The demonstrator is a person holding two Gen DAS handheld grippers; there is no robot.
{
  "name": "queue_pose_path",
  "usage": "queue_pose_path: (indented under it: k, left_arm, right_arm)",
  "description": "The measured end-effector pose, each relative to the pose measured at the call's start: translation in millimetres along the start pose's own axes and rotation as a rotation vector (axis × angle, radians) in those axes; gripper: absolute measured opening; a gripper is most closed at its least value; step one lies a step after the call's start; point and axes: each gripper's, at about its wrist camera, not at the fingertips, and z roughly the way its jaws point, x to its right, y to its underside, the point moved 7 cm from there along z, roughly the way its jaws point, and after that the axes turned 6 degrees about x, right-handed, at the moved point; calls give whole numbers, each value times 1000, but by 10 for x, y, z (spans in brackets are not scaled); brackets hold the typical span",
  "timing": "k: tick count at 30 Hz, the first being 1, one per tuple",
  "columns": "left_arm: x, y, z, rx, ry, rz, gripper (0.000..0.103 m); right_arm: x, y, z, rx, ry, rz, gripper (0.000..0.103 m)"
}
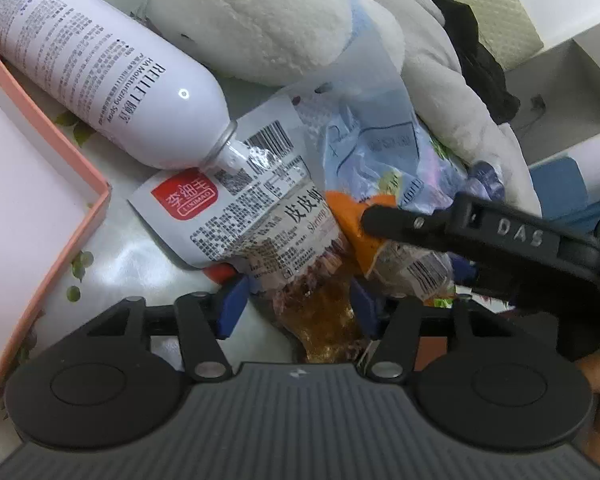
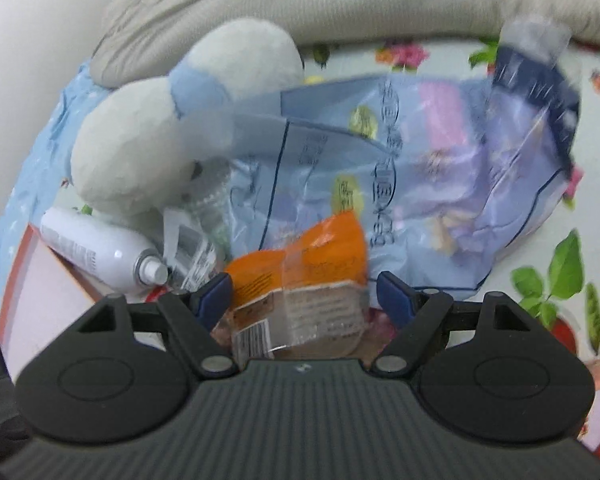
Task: Organize snacks
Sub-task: 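Grasp the white red-label packet with the left gripper while the right grasps the orange packet, then carry both packets over the deep pink box with both grippers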
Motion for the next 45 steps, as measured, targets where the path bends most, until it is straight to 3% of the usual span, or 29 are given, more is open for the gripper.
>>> queue_pose_path:
  k: [5, 14, 18, 28, 40, 45]
  left_arm:
    - [-60, -21, 9, 33, 2, -14, 50]
    - [-64, -20, -116, 45, 34, 49, 29]
    - [-6, 35, -270, 25, 18, 94, 23]
    - [-32, 337, -875, 8, -28, 144, 21]
    - [25, 693, -1906, 120, -23, 209, 20]
    - [57, 946, -2437, 134, -27, 219, 20]
  right_arm:
    - [26, 32, -5, 20, -11, 83, 81]
    - [-109, 40, -185, 62, -9, 72, 58]
    - [-189, 71, -389, 85, -11, 79, 54]
    - [-304, 460, -948, 155, 16, 109, 54]
    - [-602, 1098, -1801, 334, 29, 25, 54]
    - [-699, 1430, -2140, 368, 6, 37, 54]
